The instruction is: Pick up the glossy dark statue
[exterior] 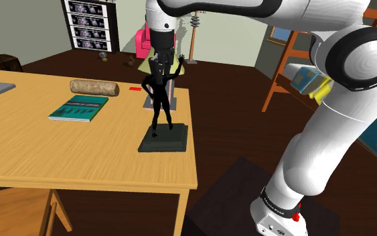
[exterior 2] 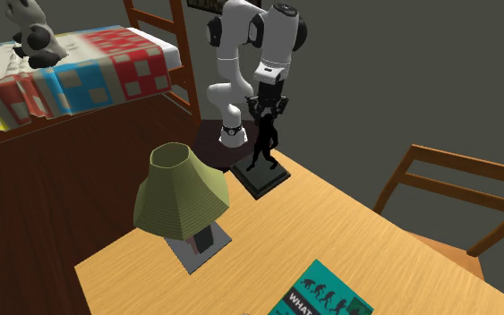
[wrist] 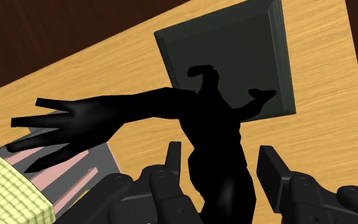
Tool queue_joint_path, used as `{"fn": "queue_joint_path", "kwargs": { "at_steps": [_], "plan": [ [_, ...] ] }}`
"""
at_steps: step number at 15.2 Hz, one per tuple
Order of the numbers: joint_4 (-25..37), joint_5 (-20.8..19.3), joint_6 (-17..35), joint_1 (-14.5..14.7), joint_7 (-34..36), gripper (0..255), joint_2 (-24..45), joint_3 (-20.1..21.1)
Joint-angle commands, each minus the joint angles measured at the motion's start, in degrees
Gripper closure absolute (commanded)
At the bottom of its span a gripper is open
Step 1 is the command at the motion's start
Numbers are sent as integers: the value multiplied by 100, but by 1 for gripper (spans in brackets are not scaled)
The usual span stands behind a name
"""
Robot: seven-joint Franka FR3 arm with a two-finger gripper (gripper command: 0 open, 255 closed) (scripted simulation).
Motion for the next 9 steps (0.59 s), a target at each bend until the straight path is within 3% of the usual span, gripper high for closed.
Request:
{"fn": "queue_joint_path", "kwargs": {
  "at_steps": [1,9],
  "plan": [
    [201,-11,-156,3,-12,255,38,5],
    [925,-67,-688,22,-37,255,237,33]
  ]
}}
